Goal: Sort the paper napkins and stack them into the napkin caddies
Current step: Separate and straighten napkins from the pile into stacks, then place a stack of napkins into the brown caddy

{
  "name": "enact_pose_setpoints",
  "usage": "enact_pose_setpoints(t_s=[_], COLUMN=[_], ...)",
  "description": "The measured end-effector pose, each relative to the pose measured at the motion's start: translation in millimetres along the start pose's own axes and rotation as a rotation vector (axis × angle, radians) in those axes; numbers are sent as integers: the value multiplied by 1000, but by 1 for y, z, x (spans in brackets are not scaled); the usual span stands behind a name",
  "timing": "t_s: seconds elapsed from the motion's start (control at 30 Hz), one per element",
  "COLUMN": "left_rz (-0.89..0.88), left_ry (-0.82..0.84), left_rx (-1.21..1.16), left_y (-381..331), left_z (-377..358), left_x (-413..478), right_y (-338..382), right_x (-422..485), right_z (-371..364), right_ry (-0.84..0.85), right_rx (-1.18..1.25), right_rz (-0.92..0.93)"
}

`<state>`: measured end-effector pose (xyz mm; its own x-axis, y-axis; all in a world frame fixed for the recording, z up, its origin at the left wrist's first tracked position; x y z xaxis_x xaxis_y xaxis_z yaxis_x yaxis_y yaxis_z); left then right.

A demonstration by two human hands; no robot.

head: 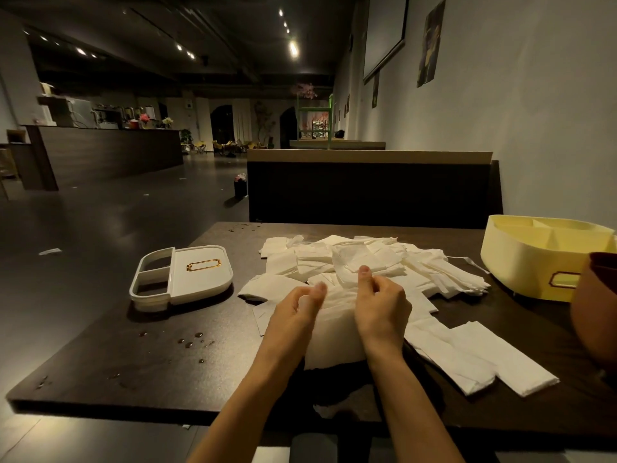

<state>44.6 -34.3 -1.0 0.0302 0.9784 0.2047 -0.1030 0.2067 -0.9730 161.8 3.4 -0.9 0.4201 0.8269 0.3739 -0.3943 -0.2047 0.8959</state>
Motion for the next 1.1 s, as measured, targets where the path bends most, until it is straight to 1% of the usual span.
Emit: enact_pose_setpoints(t_s=[0.03, 0.1, 0.17, 0.23, 0.3, 0.4, 0.43, 0.47, 0.5, 0.53, 0.6, 0.67, 0.73, 0.8, 0.97, 1.03, 1.1], left_rz=[-1, -24, -58, -92, -99, -90, -87, -82, -72, -53, -11, 14, 38, 59, 127, 135, 122], left_ry=[84, 177, 164, 124, 126, 159, 165, 177, 191, 210, 266, 316, 334, 359, 384, 409, 467], left_rx=[21, 49, 76, 79, 58, 49, 52, 49, 44, 38, 9, -19, -53, -90, -165, -175, -171], left_y=[1, 10, 16, 17, 17, 17, 17, 18, 19, 19, 17, 11, 5, -4, -37, -53, -71], left_z=[2, 6, 9, 12, 14, 17, 18, 19, 21, 22, 24, 25, 26, 23, -6, -25, -53], left_x=[-2, -3, -1, 1, 5, 9, 10, 11, 12, 13, 15, 15, 17, 19, 35, 42, 48], right_y=[-1, -1, 0, 2, -3, -14, -17, -20, -22, -24, -25, -22, -18, -13, 1, 6, 8], right_x=[1, 1, 0, 1, 6, 10, 11, 11, 13, 14, 17, 17, 19, 24, 48, 60, 73], right_z=[-1, -3, -2, 4, 12, 31, 37, 43, 46, 49, 53, 57, 63, 71, 99, 118, 142], right_ry=[-4, -6, 7, 84, 256, 608, 701, 761, 786, 791, 805, 832, 845, 843, 775, 744, 688], right_rx=[-4, 1, -1, -9, -1, 91, 120, 124, 92, 39, 12, 97, 215, 281, 377, 387, 401], right_rz=[2, 6, 11, 12, -9, -103, -128, -127, -102, -76, -52, -71, -103, -134, -200, -198, -201])
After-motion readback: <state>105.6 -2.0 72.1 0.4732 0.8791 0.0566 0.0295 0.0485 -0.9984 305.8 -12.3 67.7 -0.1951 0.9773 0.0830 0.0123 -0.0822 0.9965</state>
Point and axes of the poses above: each hand's wrist, its own x-axis towards the middle knuckle, its own z-axis out of the back of the hand, y = z × x, the point moved 1 cm from there along x, towards the middle knuckle, and after that the axes turned 4 degrees about y, right-handed, at the moved point
